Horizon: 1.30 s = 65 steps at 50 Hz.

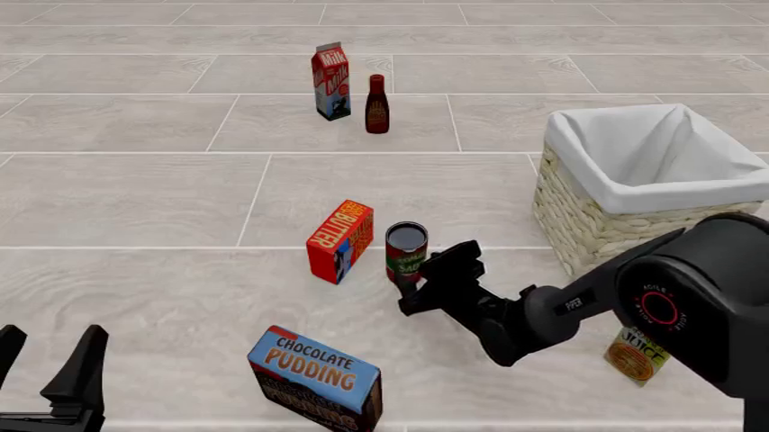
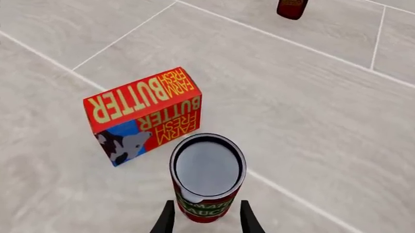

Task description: Pick the tomato sauce and place it in the basket.

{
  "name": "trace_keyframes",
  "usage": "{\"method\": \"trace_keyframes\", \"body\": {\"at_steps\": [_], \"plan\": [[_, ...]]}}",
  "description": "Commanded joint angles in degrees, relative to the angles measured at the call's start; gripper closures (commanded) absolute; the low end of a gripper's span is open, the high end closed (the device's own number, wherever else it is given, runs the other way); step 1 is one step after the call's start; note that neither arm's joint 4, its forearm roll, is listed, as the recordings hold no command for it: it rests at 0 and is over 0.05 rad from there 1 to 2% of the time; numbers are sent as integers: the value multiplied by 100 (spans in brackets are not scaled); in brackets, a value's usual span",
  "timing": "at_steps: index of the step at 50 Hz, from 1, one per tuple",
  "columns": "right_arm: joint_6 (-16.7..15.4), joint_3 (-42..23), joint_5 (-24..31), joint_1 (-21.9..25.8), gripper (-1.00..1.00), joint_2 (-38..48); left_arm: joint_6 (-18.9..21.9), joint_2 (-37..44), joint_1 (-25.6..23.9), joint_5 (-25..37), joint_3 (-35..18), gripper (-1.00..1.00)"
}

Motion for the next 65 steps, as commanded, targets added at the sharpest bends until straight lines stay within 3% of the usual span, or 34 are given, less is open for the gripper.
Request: {"method": "trace_keyframes", "body": {"at_steps": [1,65], "plan": [[-26,-36,14,28,-100,33,0,0,0,0,0,-100],[-13,-184,23,-23,-100,222,0,0,0,0,0,-100]]}}
